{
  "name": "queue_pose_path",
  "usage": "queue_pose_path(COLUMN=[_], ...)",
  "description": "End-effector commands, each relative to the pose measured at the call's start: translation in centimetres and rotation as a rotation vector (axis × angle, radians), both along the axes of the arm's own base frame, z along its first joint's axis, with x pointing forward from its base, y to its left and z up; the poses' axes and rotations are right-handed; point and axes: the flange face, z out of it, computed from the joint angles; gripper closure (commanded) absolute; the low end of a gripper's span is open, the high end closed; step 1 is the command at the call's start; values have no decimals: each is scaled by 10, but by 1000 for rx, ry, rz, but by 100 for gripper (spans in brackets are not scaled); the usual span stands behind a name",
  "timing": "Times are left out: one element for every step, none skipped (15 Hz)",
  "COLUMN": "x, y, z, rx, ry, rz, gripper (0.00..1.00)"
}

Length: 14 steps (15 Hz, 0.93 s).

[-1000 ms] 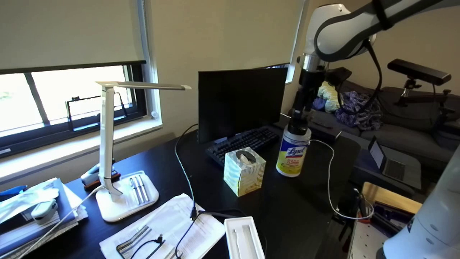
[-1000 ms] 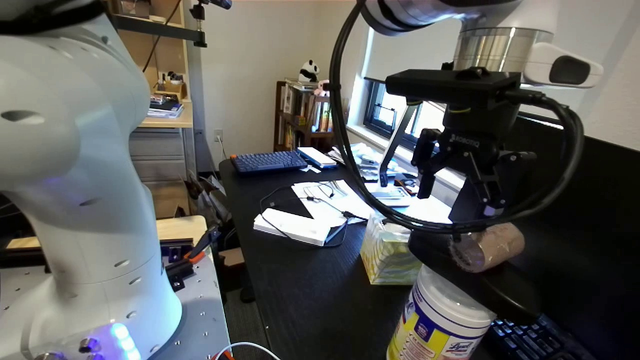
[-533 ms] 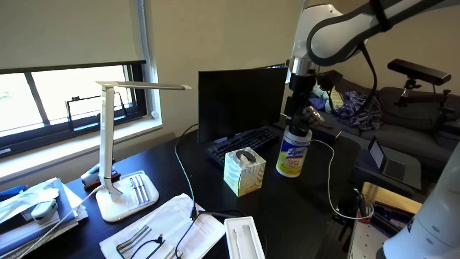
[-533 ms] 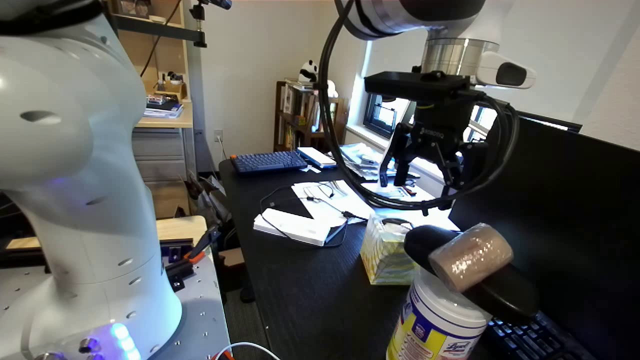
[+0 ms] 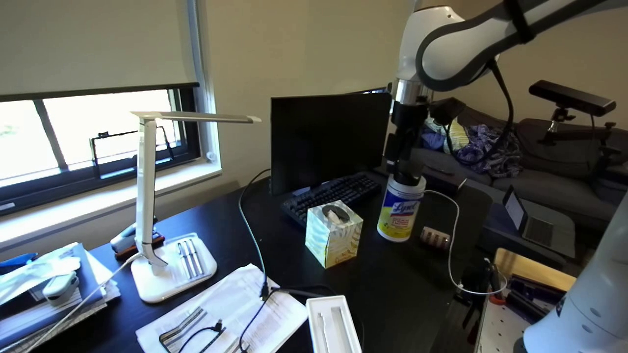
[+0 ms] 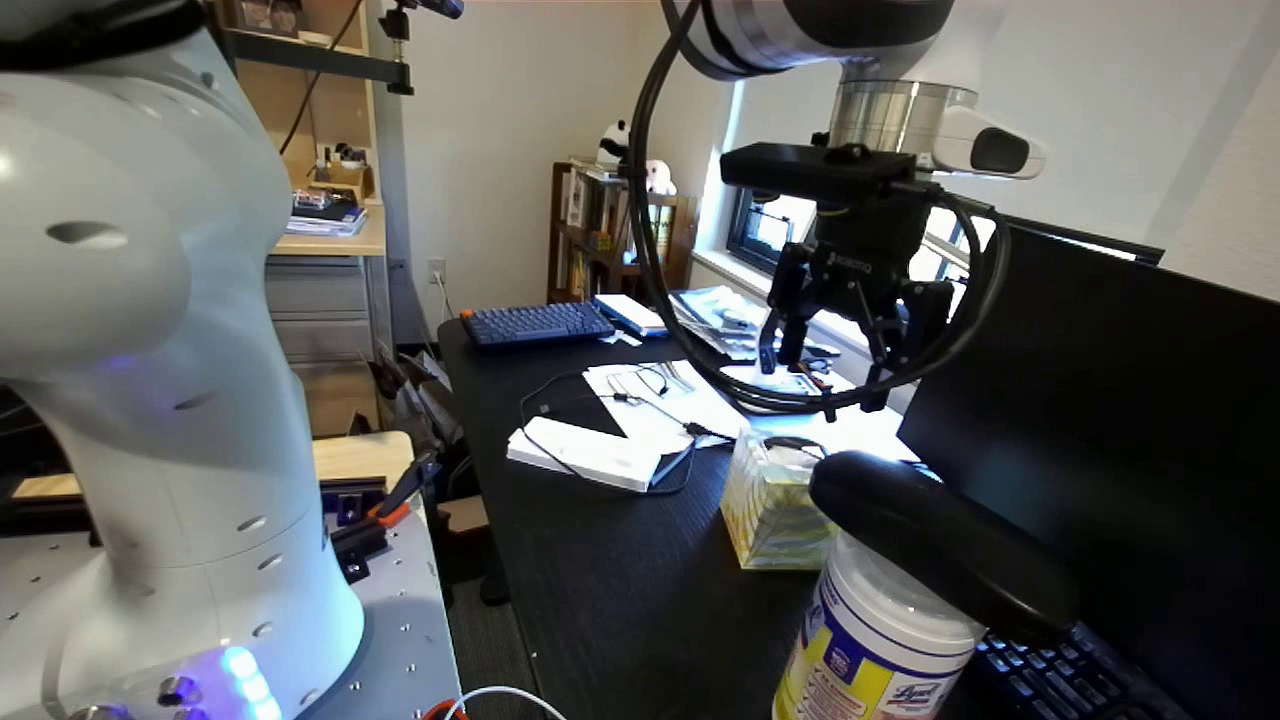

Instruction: Get the item on top of the wipe box and place it on the black eyeglass case

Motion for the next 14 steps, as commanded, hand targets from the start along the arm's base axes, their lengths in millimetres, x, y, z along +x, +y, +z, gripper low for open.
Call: queue_pose_path(x=[-4, -5, -6, -7, -9, -12, -14, -20, -23, -29, -35, -41, -44, -48], y=[11, 14, 16, 19, 22, 26, 30, 36, 40, 46, 50, 55, 59, 64], z=[-4, -5, -6, -6, -7, -6, -6, -7, -8, -13, -18, -24, -28, -31], rx=[6, 7, 6, 10, 15, 23, 28, 30, 30, 22, 15, 2, -1, 13], ry=[-9, -6, -2, 2, -1, 5, 8, 7, 9, 8, 21, 21, 23, 24], rz=[-64, -80, -95, -130, -163, -201, -228, -250, -265, -288, -293, -266, -256, -278], gripper=[0, 0, 0, 0, 0, 0, 0, 0, 0, 0, 0, 0, 0, 0])
